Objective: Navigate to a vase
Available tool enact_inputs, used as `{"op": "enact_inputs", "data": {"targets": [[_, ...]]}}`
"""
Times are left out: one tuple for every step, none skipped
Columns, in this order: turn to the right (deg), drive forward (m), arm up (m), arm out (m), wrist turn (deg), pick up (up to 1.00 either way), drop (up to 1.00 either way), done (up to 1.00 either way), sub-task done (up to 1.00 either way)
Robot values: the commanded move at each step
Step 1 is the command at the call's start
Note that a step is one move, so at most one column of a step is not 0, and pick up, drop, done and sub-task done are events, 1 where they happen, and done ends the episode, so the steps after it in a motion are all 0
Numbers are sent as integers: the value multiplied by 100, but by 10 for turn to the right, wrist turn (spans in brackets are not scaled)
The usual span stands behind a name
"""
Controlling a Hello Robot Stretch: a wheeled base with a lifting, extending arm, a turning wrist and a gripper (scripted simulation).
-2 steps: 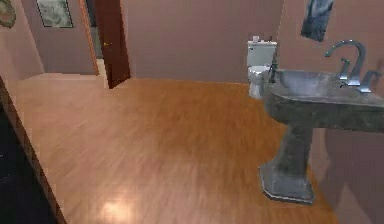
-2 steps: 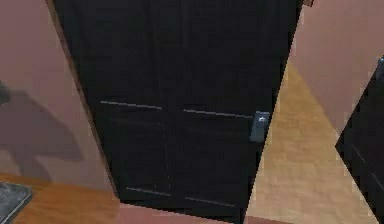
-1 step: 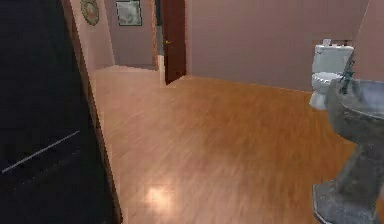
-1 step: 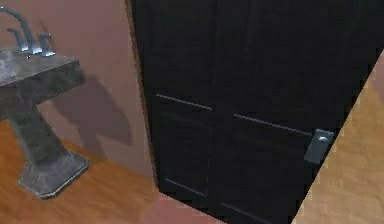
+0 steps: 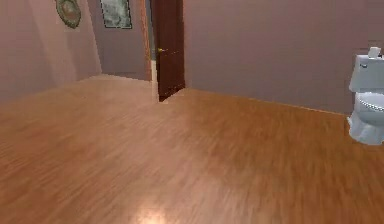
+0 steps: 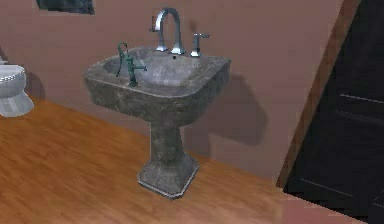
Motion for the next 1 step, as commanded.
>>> {"op": "enact_inputs", "data": {"targets": [[-30,0,0,0,0,0,0,0,0]]}}
